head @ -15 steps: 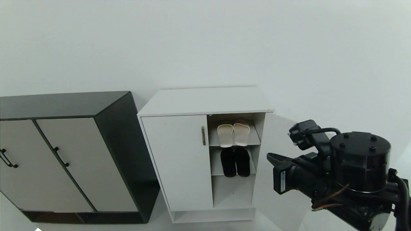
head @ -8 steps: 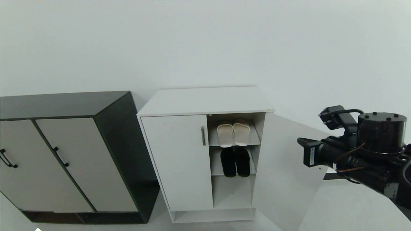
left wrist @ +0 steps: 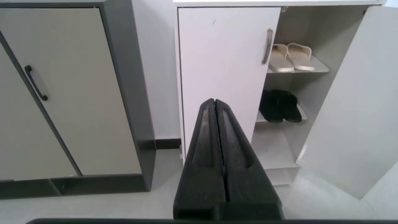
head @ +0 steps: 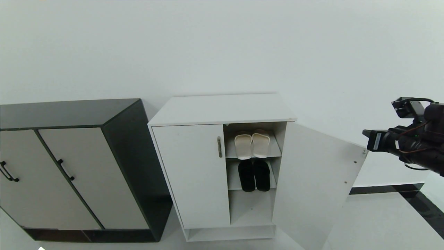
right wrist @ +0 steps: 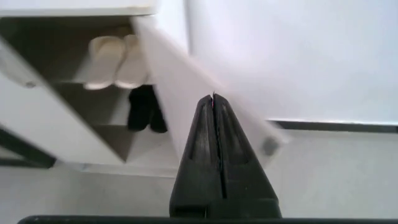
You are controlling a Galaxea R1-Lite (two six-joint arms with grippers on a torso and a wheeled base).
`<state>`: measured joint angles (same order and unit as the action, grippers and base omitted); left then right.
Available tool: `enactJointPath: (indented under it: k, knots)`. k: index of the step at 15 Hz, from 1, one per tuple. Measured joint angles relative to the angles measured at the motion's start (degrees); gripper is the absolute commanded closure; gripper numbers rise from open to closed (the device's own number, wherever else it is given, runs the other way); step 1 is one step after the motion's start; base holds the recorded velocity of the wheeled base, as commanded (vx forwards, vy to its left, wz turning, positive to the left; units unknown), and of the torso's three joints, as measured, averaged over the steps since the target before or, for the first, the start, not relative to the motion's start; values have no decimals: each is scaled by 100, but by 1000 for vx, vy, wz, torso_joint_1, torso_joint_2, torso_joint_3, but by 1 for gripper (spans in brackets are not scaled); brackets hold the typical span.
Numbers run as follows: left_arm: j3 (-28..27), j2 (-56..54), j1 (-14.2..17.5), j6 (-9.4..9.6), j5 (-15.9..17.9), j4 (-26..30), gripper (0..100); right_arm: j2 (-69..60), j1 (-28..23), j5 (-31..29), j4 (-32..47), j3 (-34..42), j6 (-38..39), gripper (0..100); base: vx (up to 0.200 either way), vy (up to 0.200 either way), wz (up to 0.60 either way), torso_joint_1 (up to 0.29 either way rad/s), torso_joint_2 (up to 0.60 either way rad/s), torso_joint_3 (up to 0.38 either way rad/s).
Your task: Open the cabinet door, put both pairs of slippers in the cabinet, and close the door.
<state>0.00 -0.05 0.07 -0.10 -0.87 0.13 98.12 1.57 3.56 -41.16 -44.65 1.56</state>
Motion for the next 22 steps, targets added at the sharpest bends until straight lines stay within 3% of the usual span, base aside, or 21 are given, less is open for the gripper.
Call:
enactJointPath:
  k: [5,14,20,22]
  knots:
    - [0,0,0,10,0,0,100,783,-527,117,-12,-488,0,100,0,0,0,0,0,0]
    - [0,0,0,2,0,0,100,1161,-556,117,-28,-435,-213,100,0,0,0,0,0,0]
    - [0,0,-5,2,0,0,100,868,-59,117,-1,102,-278,100,0,0,0,0,0,0]
    - [0,0,4,0,0,-2,100,571,484,122,0,428,-273,100,0,0,0,0,0,0]
